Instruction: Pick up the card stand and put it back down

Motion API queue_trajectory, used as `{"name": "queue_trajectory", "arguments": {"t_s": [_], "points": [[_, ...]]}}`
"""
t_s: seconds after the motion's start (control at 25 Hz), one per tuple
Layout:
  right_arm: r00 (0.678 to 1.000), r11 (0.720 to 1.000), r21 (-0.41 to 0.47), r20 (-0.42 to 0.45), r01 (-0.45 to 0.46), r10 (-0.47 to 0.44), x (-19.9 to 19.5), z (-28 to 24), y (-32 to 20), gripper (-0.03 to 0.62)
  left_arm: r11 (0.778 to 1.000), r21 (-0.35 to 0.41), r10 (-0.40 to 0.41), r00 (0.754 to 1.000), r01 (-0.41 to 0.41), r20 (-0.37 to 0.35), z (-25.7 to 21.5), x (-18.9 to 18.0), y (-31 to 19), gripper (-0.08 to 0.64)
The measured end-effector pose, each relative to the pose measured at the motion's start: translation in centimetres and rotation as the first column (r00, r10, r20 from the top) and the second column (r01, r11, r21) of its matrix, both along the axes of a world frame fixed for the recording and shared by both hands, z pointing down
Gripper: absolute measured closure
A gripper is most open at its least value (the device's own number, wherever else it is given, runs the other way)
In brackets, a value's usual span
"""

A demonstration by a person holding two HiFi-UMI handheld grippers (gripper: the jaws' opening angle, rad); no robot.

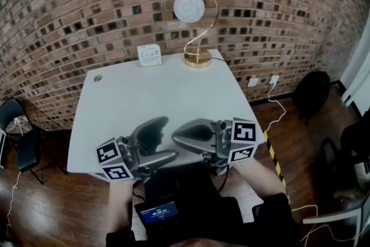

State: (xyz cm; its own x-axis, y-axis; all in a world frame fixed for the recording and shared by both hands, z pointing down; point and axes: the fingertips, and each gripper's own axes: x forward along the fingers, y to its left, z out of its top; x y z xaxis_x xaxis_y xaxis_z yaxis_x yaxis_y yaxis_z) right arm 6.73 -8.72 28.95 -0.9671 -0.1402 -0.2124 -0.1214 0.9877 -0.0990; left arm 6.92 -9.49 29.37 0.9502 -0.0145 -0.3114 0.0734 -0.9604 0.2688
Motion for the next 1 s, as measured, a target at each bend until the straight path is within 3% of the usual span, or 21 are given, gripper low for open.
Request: {"name": "queue_trajectory", "arguments": {"t_s": [1.0], "points": [[0.999,0.998,0.062,-0.04,0.016,-0.014,-0.41,1.0,0.67,0.574,1.0,0.016,-0.012,1.0,0.012,0.01,0.76,-0.21,0.07,0.117]]}}
